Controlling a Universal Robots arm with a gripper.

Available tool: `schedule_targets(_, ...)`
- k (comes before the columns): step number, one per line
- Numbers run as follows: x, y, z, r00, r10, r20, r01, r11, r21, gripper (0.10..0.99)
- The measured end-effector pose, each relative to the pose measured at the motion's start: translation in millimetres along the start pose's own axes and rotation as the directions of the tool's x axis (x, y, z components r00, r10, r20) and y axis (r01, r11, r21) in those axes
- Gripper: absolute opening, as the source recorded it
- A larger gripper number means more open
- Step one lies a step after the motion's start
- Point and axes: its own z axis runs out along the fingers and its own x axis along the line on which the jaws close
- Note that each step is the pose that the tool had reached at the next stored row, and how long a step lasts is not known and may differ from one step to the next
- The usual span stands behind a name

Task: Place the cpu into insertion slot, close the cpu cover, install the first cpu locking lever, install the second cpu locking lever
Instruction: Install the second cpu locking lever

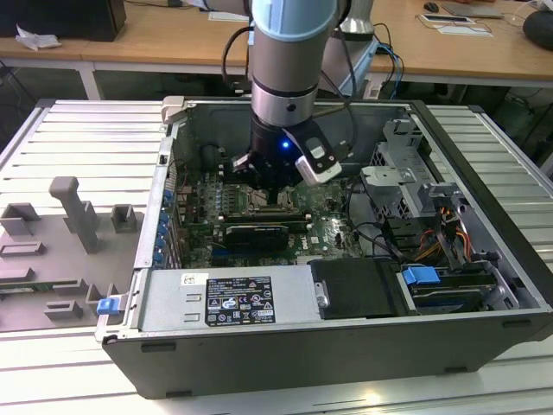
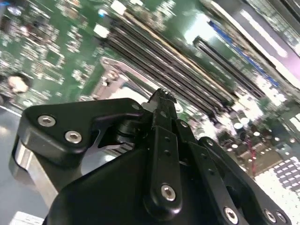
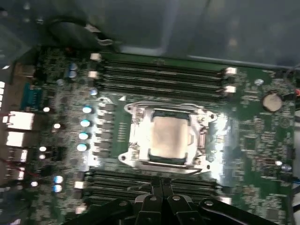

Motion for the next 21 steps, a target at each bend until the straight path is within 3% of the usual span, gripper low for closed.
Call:
schedule_targets(6,7.7,-0.9,14.2,1.0000,-0.002,-0.0001,0.002,1.0000,-0.001,0.106)
schedule_targets(7,8.7,-1.5,16.3,1.0000,-0.003,0.0002,0.003,1.0000,-0.006,0.106)
schedule_targets(9,16.4,-4.8,17.0,1.0000,-0.003,0.0033,0.003,0.9993,-0.036,0.106)
schedule_targets(10,17.9,-6.4,17.2,1.0000,-0.003,0.0042,0.003,0.9990,-0.045,0.106)
schedule_targets(18,19.5,-9.7,27.8,1.0000,-0.003,0.0065,0.003,0.9976,-0.069,0.106)
schedule_targets(19,20.2,-11.0,28.4,1.0000,-0.003,0.0074,0.004,0.9969,-0.078,0.106)
schedule_targets(21,22.5,-12.8,29.7,1.0000,-0.003,0.0089,0.004,0.9963,-0.086,0.106)
